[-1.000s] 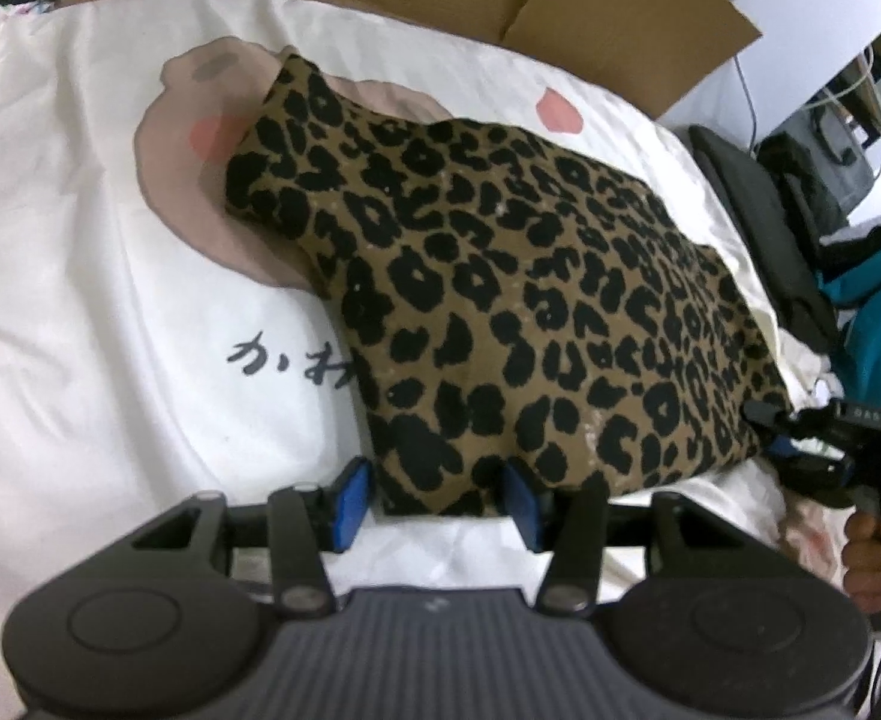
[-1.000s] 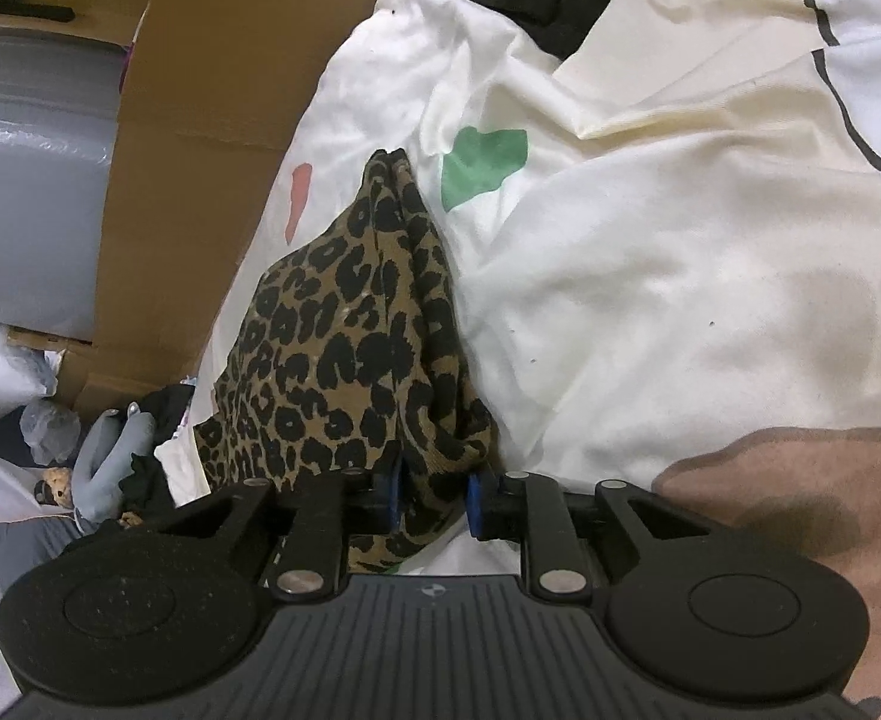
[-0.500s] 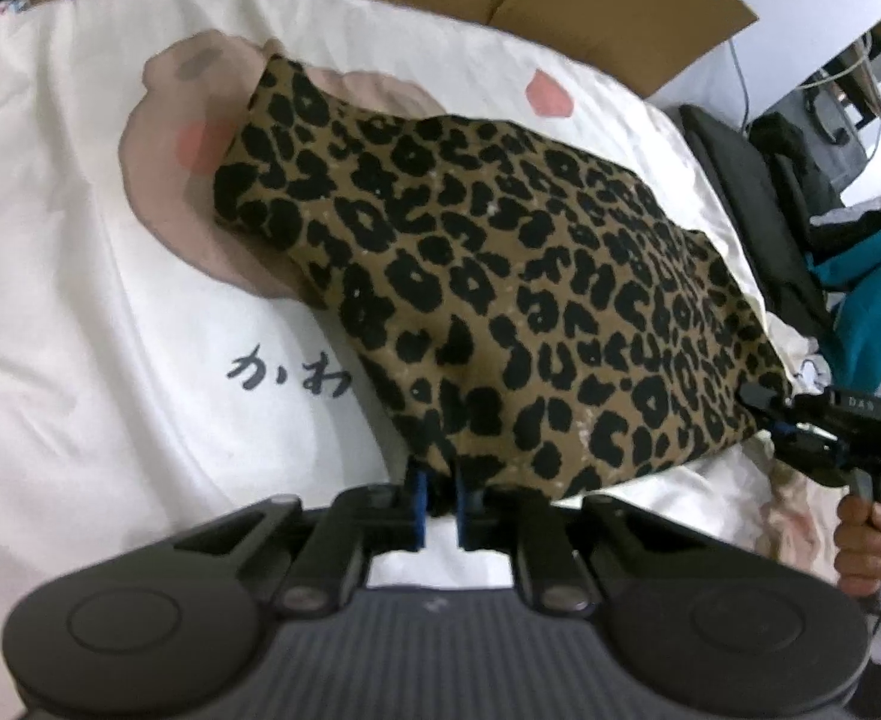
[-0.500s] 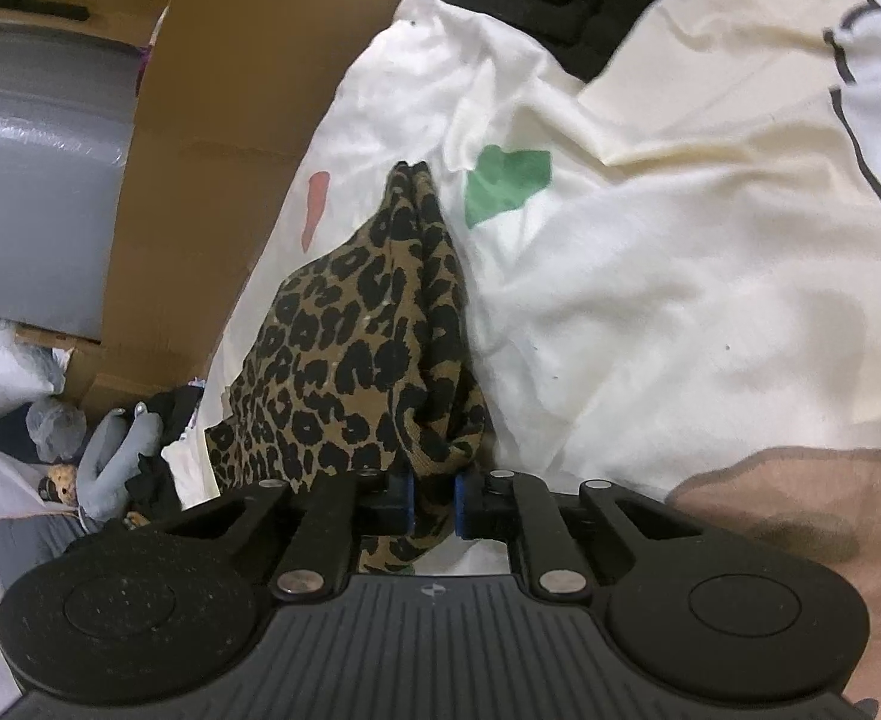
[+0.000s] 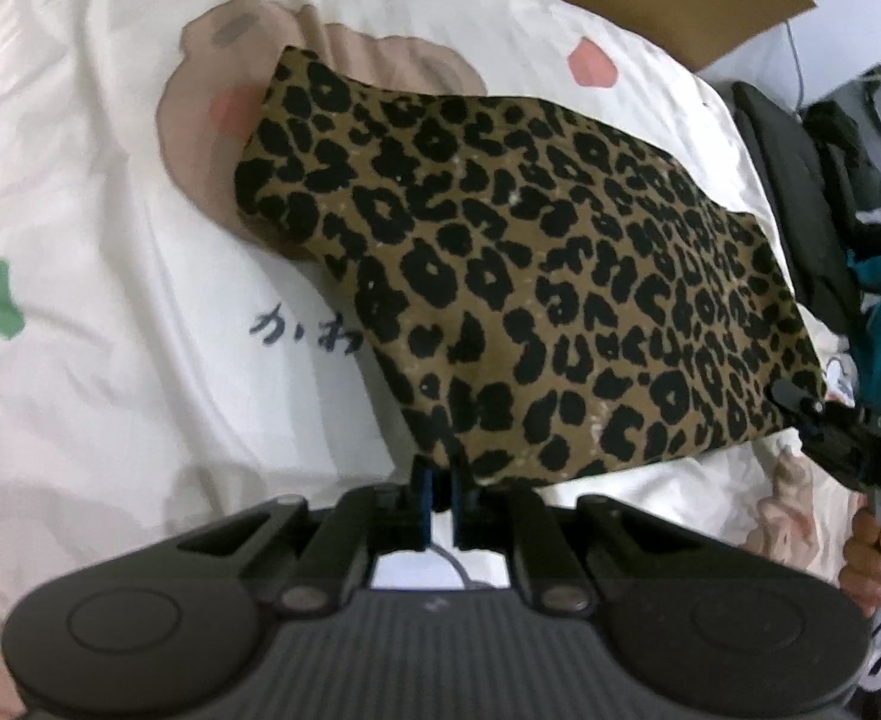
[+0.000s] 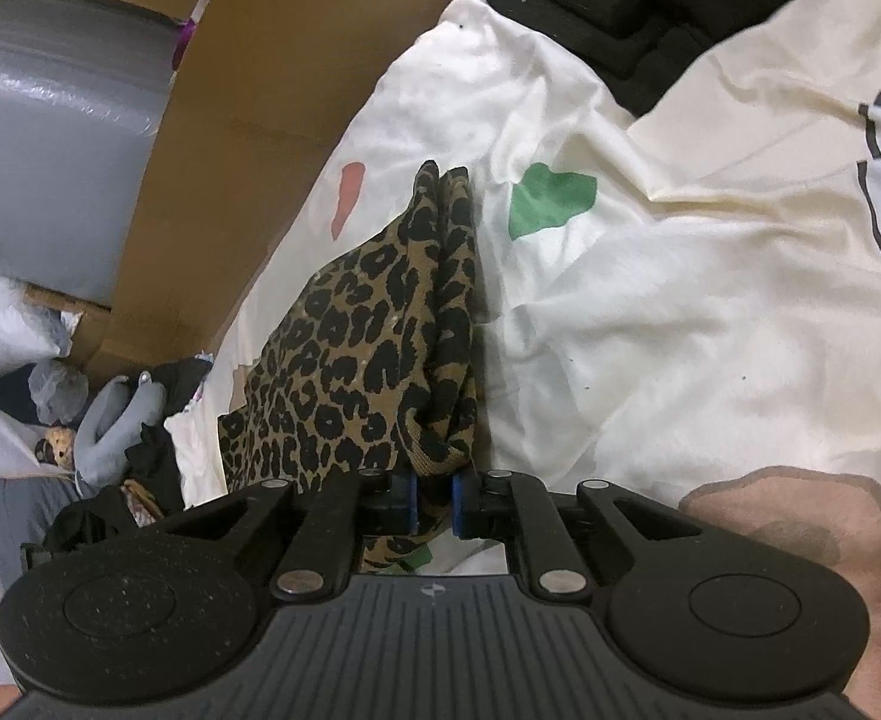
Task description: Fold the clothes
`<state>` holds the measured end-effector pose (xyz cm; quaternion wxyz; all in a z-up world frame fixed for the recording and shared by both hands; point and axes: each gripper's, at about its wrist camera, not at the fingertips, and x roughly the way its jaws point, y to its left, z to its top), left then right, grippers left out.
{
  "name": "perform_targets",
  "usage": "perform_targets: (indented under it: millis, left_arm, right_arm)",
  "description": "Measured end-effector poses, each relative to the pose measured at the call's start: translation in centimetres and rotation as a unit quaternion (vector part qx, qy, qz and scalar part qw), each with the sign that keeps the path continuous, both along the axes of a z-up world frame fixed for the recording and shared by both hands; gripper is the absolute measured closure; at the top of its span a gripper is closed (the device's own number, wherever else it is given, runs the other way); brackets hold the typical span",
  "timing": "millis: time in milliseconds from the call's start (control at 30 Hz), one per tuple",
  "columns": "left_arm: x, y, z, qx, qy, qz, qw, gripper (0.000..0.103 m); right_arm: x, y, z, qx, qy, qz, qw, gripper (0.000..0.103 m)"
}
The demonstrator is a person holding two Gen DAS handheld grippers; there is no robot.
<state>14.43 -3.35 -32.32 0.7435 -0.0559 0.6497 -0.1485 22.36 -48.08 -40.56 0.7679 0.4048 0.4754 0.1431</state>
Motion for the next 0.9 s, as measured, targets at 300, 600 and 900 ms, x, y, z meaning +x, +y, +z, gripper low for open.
perform_targets:
  millis: [300, 600, 900]
  left_arm:
    - [-2.0, -1.6, 0.4, 0.012, 0.03, 0.046, 0.9984, 0.098]
    - [-3.6, -4.6, 1.0, 0.01, 0.048, 0.076, 0.9959, 0.098]
    - [-6.7, -6.7, 1.2, -0.007, 0.037, 0.138, 0.9897, 0.098]
  right_arm:
    - [-0.1, -0.8, 1.1, -0.014, -0.01, 0.019, 1.0, 0.095]
    - [0.4, -2.6, 2.6, -0.023, -0.049, 0.021, 0.998, 0.096]
    - [1.5, -4.1, 3.6, -0.03, -0.067, 0.016, 0.997, 0.096]
